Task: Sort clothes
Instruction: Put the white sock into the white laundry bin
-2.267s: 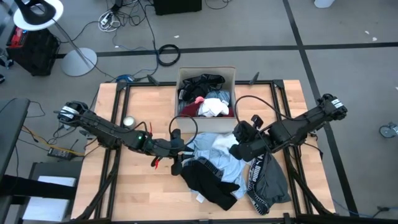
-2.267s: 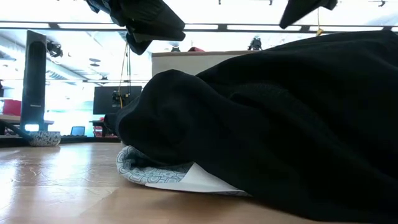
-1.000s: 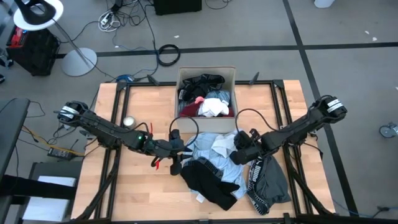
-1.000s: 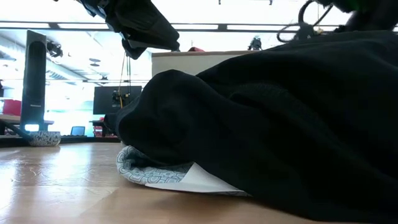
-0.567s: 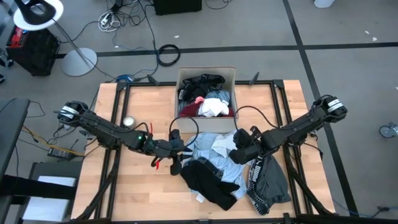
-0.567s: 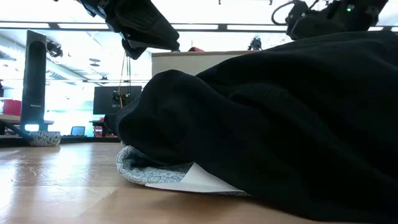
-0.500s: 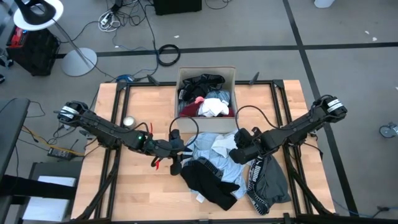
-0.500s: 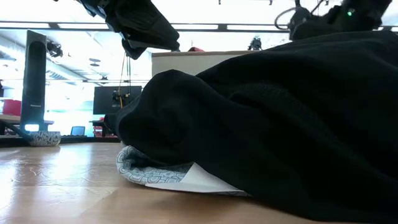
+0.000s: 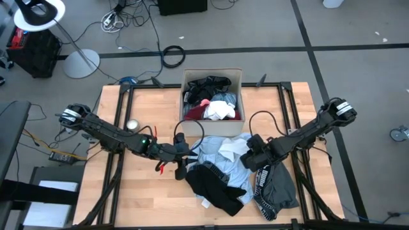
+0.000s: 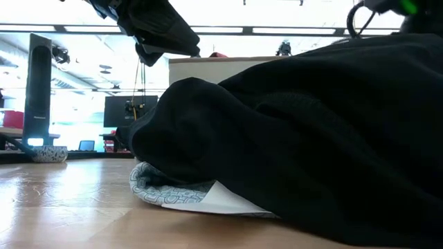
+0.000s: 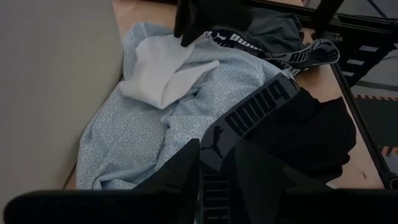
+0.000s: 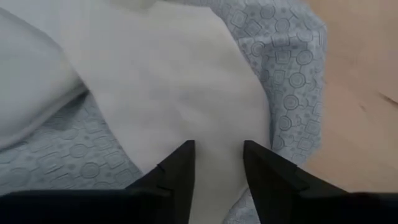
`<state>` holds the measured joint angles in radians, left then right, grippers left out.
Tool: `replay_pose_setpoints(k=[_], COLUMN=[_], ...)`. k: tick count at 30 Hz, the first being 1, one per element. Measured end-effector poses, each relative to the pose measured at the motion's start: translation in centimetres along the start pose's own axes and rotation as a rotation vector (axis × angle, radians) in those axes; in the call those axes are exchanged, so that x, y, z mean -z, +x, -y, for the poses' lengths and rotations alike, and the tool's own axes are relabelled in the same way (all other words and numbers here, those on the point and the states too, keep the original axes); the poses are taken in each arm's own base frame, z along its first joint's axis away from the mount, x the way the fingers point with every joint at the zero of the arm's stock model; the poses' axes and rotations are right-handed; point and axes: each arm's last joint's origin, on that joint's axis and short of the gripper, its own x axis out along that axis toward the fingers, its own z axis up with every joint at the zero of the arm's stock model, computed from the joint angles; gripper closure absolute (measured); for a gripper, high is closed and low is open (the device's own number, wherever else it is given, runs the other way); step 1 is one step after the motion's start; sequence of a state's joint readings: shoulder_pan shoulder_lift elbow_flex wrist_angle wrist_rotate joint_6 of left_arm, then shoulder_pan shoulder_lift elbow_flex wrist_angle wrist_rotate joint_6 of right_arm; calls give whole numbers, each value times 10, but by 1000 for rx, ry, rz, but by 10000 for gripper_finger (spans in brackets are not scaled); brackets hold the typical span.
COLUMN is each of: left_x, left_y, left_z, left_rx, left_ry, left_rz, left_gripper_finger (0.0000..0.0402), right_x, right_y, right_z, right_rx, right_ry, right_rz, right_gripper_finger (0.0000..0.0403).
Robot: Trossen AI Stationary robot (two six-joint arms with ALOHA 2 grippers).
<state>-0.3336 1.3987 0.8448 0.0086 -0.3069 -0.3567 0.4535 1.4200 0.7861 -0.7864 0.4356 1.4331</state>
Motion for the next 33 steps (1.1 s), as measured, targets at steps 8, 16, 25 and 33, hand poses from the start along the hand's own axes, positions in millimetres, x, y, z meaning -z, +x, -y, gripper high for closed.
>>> replay_pose_setpoints(k=[8, 16, 25, 33], left_x=[0, 0, 0, 0], left_y=[0, 0, 0, 0], left_z=[0, 0, 0, 0], left_rx=[0, 0, 0, 0], left_ry=[-17, -17, -17, -16], left_rz=[0, 0, 0, 0], left_gripper_finger=[294, 294, 294, 294], right_x=[4, 4, -2, -10], right_y=[7, 6, -18, -41], right_z=[0, 0, -6, -17], right_rx=[-46, -45, 18, 3], right_ry=[7, -31, -83, -125], right_rz=[-5, -4, 23, 86], right_gripper_finger=[320, 398, 401, 402])
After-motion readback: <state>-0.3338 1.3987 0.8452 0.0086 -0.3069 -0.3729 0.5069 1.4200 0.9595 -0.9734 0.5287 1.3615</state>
